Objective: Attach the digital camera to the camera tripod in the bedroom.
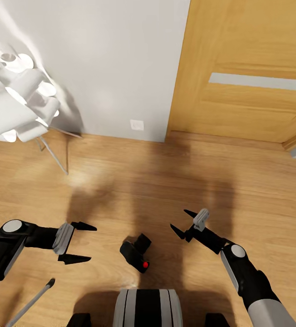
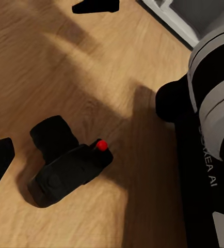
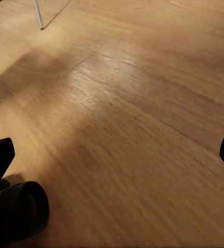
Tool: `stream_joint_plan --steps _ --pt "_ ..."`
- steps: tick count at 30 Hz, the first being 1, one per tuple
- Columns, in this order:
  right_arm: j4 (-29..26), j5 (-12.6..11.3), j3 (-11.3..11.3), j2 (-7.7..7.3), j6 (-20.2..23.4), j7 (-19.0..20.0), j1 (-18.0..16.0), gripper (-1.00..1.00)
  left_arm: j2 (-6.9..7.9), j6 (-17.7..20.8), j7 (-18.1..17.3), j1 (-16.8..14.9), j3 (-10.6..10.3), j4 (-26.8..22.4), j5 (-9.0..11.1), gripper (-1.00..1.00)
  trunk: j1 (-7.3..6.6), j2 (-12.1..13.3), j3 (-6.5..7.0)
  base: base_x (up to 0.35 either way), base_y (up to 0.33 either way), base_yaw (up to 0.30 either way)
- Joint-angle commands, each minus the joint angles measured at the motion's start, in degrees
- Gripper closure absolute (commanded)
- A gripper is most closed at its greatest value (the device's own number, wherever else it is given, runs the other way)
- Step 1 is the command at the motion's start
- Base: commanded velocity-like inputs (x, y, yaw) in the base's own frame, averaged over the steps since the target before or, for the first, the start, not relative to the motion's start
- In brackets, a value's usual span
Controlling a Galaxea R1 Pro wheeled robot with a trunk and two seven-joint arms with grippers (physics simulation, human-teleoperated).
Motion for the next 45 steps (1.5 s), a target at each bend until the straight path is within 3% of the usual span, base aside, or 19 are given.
stream_joint_plan --steps 1,19,26,31,45 --pt "0.01 0.34 -0.14 0.03 -0.34 0.19 -0.03 -1.00 -0.38 1.38 -0.14 -0.03 -0.20 0.01 0.06 -1.00 0.01 -0.03 -0.26 0.000 0.000 0.000" --pt "0.03 0.34 -0.14 0.03 -0.32 0.19 -0.03 -1.00 -0.75 1.71 -0.14 -0.03 0.27 -0.05 -0.07 -1.00 0.48 -0.27 -4.25 0.000 0.000 0.000" --pt "0.03 0.34 -0.14 0.03 -0.32 0.19 -0.03 -1.00 -0.64 1.59 -0.14 -0.03 3.09 -0.03 -0.05 -1.00 0.66 -0.36 -5.80 0.000 0.000 0.000" --pt "0.03 0.34 -0.14 0.03 -0.34 0.19 -0.03 -1.00 -0.71 1.47 -0.14 -0.03 8.17 0.17 -0.07 -1.00 0.79 -0.43 -6.91 0.000 0.000 0.000" --pt "-0.59 0.18 -0.20 0.04 -0.42 0.28 -0.03 -1.00 -1.43 1.39 -0.14 -0.03 9.27 -0.45 0.01 -1.00 1.15 -0.62 -10.01 0.000 0.000 0.000"
